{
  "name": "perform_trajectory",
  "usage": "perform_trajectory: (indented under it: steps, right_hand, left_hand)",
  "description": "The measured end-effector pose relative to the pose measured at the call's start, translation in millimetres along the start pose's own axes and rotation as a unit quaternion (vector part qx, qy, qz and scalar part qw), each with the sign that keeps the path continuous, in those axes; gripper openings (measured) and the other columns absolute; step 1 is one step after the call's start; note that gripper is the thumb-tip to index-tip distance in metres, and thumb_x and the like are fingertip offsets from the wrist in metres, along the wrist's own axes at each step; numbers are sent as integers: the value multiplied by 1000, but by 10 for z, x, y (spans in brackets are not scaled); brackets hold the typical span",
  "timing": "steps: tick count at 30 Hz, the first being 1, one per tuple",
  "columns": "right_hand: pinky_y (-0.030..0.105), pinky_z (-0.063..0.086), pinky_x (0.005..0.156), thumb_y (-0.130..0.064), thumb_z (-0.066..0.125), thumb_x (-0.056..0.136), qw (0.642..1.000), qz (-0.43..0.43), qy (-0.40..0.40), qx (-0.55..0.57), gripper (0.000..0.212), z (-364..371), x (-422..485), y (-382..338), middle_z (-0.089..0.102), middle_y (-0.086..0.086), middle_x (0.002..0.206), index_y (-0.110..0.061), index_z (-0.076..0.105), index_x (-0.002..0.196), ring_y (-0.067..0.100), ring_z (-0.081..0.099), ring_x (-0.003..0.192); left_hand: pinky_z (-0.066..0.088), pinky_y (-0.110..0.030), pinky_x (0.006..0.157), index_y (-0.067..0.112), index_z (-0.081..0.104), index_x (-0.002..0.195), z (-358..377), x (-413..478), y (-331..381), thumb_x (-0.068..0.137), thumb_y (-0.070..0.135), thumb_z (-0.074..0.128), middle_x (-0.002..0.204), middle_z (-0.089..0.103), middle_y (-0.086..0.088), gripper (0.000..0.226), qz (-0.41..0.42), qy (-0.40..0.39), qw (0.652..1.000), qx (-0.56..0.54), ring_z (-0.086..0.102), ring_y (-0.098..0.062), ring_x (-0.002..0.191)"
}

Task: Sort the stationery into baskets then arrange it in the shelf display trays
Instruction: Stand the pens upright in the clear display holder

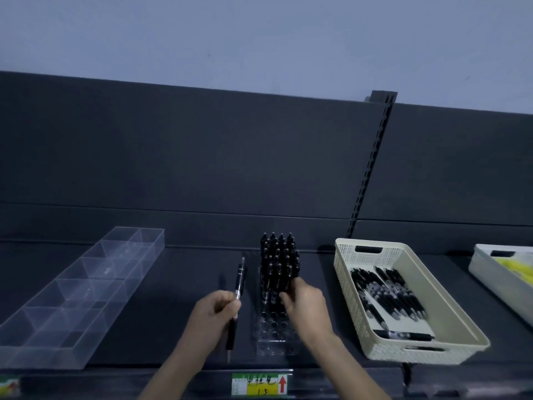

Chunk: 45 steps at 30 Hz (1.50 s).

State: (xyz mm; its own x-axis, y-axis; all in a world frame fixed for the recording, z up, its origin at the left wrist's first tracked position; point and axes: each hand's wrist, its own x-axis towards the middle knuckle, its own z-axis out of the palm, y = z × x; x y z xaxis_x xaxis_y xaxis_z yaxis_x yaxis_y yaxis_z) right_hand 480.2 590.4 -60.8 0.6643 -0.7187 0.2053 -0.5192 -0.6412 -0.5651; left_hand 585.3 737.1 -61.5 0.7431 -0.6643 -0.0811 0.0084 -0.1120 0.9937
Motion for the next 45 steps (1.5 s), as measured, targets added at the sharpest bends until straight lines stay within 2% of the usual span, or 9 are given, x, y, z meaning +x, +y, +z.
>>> perform_trajectory:
  steps: [3, 7, 11, 15, 20, 22, 25, 38, 45]
  right_hand:
    - [23, 52, 76, -26, 60, 89, 999, 12, 14, 39, 23, -36, -70, 57, 71, 3, 95, -9, 63, 106, 15, 66, 85]
    - [15, 41, 56, -26, 62, 88, 984, 19, 20, 178, 27, -212, -200, -13, 60, -6, 59, -11, 66, 66, 5, 51, 55]
    - [7, 40, 62, -24, 67, 84, 967, 3, -41, 252, 20, -304, -235, -193, 61, -7, 76, -26, 64, 64, 2, 55, 68]
    - [13, 35, 52, -16, 67, 82, 973, 20, -52, 223, 28, -322, -232, -183, 48, -4, 62, -14, 50, 60, 8, 42, 56]
    - [20, 36, 53, -18, 59, 89, 979, 46, 69, 184, 21, -634, -78, 3, 59, 1, 70, -15, 48, 72, 20, 55, 67]
    - [24, 31, 56, -18, 59, 90, 981, 43, 111, 152, 20, -697, 7, 28, 57, 0, 74, -12, 46, 76, 20, 52, 70]
    - [26, 41, 68, -20, 58, 90, 989, 31, 94, 111, 14, -593, 66, 7, 60, 2, 82, -13, 47, 85, 18, 56, 75]
    - [34, 46, 66, -21, 54, 91, 999, 25, 6, -34, 18, -91, 9, 18, 68, 14, 89, -12, 39, 88, 30, 65, 80]
    - [25, 50, 90, -19, 60, 89, 995, 96, -19, 16, 39, -225, -256, 212, 67, 8, 111, -11, 48, 126, 18, 64, 101]
  left_hand:
    - [40, -19, 60, 4, 56, 66, 13, -39, 73, 89, 5, 56, 58, 49, 2, 24, 44, -6, 997, 60, 47, -7, 58]
    - [38, -27, 64, -6, 54, 72, 130, 0, 59, 92, 9, 50, 68, 45, -8, 25, 74, -74, 990, 99, 44, -15, 65]
    - [35, -28, 64, -3, 62, 80, 309, -29, 39, 94, 10, 49, 68, 45, -6, 23, 86, -90, 987, 105, 41, -13, 64]
    - [38, -16, 60, 24, 68, 83, 448, -59, 65, 95, 6, 48, 66, 54, 4, 29, 89, -113, 984, 108, 46, -5, 60]
    - [38, -7, 91, 10, 62, 119, 382, 25, -109, 96, 12, 47, 107, 51, 9, 27, 167, -89, 945, 267, 49, -1, 100]
    - [31, -8, 96, 11, 59, 123, 389, 26, -187, 96, 19, 48, 114, 49, 8, 30, 189, -110, 917, 333, 42, -1, 108]
    - [27, -7, 96, 15, 53, 130, 431, 39, -255, 95, 27, 50, 125, 47, 7, 37, 203, -135, 881, 406, 37, -2, 114]
    - [35, -21, 103, 19, 58, 125, 425, 184, -226, 89, 34, 59, 120, 48, 6, 39, 184, -161, 862, 445, 41, -10, 118]
    - [41, -23, 97, 20, 59, 124, 444, 184, -173, 92, 34, 54, 121, 48, 8, 35, 172, -163, 856, 459, 43, -8, 116]
